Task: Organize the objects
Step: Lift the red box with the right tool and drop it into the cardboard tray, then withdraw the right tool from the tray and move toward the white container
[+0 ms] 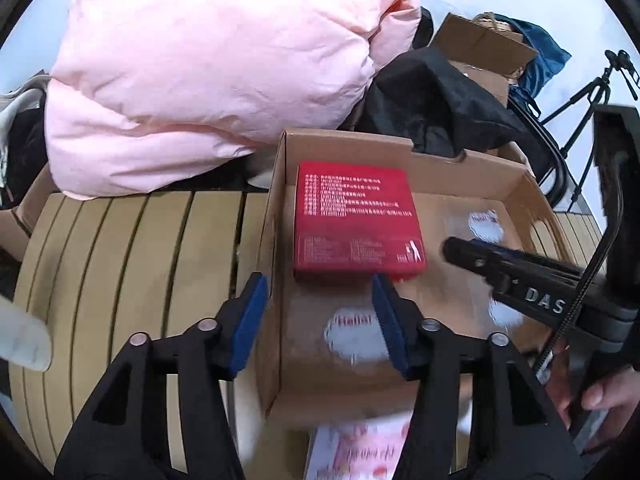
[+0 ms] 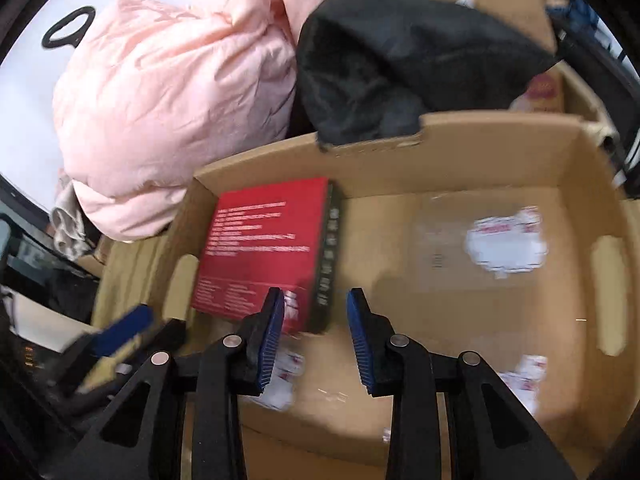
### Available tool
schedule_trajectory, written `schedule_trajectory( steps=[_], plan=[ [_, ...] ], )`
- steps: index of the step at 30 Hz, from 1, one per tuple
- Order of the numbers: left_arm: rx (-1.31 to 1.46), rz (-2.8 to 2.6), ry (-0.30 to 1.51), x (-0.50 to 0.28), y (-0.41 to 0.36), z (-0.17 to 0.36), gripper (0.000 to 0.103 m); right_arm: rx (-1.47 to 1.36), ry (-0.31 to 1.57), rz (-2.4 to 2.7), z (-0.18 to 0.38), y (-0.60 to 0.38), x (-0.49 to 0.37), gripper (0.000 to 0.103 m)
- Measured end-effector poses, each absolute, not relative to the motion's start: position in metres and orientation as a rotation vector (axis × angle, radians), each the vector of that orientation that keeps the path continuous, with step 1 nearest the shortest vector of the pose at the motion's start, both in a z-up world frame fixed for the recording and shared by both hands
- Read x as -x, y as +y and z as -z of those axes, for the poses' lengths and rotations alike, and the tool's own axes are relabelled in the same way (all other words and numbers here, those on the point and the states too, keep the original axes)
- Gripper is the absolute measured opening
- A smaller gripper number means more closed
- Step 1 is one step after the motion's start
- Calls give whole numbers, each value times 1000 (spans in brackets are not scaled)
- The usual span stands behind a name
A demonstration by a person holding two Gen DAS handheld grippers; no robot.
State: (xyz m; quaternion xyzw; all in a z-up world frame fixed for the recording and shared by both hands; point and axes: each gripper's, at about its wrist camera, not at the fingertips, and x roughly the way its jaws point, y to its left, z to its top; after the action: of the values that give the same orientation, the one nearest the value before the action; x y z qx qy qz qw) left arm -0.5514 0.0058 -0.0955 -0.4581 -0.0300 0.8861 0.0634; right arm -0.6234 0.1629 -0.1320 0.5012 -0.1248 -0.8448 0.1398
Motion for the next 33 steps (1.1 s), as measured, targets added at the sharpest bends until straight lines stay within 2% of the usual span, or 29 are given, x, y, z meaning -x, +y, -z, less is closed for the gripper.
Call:
schedule_trajectory(
  steps=[3,5,7,8,9,11,13,16,21,26,33],
  plan=[
    [1300,-2712,-47,527,-4,79,56,-1396,-220,2508,118,172,598,36],
    [1250,-2753,-37,503,-9,64,65,-1374,-143,2565,107,183,585,39],
    [1203,-2802,8,474,-9,51,67,-1339,-56,2611,94,191,565,57],
    [1188,-2813,27,464,-8,47,72,-1323,-19,2635,90,193,551,79],
    [1166,-2818,47,450,-7,41,75,-1303,19,2660,83,197,540,89],
    [1115,-2825,50,416,-6,36,88,-1261,112,2708,74,201,510,89],
    [1092,-2858,30,388,-7,34,93,-1232,176,2747,67,206,477,89],
    [1091,-2864,-4,335,-8,36,103,-1174,139,2772,61,214,420,89],
    [1093,-2882,52,268,-8,36,103,-1185,96,2764,68,222,328,89],
    [1107,-2879,25,220,-6,31,103,-1250,-86,2697,72,237,266,89],
    [1093,-2881,-19,194,-6,22,103,-1225,-3,2739,56,234,227,89]
  ],
)
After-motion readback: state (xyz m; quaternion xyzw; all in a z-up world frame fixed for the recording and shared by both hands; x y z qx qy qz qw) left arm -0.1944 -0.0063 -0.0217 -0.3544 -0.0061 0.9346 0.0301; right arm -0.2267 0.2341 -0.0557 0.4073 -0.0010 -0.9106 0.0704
